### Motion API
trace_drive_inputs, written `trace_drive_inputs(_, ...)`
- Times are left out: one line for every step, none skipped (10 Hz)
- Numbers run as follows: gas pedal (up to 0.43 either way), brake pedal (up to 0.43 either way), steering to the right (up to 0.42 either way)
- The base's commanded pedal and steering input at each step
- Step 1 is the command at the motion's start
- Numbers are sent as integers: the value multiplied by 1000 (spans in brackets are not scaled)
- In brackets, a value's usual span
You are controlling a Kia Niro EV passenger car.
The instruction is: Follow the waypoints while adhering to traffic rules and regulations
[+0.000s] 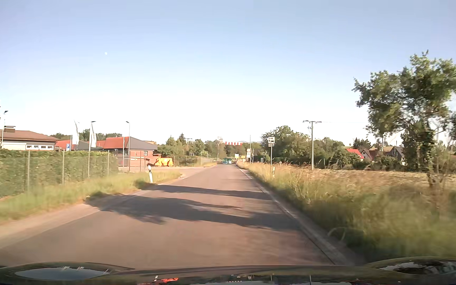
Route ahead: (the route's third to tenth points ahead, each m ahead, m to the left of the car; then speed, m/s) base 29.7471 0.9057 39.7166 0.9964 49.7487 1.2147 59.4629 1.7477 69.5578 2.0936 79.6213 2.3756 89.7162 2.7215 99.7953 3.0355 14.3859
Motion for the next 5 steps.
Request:
trace_drive_inputs(67, 0, -2)
trace_drive_inputs(67, 0, -2)
trace_drive_inputs(67, 0, -2)
trace_drive_inputs(67, 0, -2)
trace_drive_inputs(67, 0, -3)
